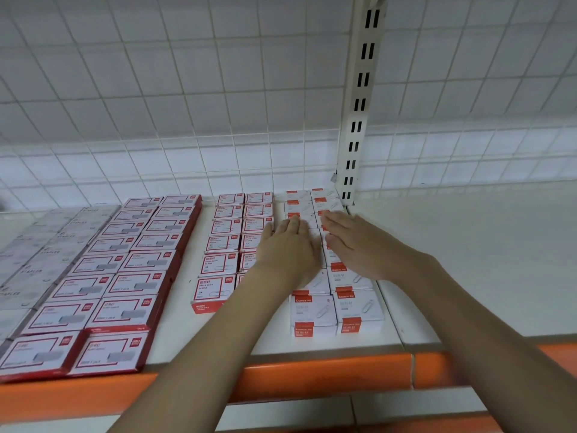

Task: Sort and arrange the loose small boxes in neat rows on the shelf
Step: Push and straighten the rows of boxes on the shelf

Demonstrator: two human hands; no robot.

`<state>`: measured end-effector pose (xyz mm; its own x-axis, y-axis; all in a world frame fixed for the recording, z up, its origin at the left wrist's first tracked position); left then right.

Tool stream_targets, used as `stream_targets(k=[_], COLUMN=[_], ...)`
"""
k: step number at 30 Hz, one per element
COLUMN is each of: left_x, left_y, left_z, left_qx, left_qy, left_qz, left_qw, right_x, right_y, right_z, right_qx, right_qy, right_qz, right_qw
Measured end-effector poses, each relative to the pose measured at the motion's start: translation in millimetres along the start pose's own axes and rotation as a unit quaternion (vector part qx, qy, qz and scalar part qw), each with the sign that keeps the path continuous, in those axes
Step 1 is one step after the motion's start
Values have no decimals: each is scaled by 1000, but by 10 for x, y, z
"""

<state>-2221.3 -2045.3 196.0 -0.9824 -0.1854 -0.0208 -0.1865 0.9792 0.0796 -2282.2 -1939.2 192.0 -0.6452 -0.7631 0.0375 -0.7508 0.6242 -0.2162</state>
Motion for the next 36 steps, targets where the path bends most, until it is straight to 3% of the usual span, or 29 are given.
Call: stream_targets(k=[9, 36], left_x=[-334, -552], left_y=[32, 92], left_z=[10, 22], left_qx=[8, -23], left_qy=[4, 9], left_qz=[46, 34], left_qw=[999, 999], right_x=[-291, -495], right_y=[-89, -174], right_z=[-3, -14], right_qx=[-6, 20], right_qy=[-11, -12], right_qz=[8, 24], right_qw=[1000, 999])
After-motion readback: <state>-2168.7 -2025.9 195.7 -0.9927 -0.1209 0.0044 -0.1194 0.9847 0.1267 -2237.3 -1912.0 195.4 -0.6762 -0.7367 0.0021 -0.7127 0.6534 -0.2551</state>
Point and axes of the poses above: each hand's wrist, its own x-axis towards the middle knuckle, its own z-axis out of the palm, y = z × x, the point moved 4 cm from there along x, towards the middle knuckle, and after that the axes turned 3 degrees about y, right-handed, at the moved point
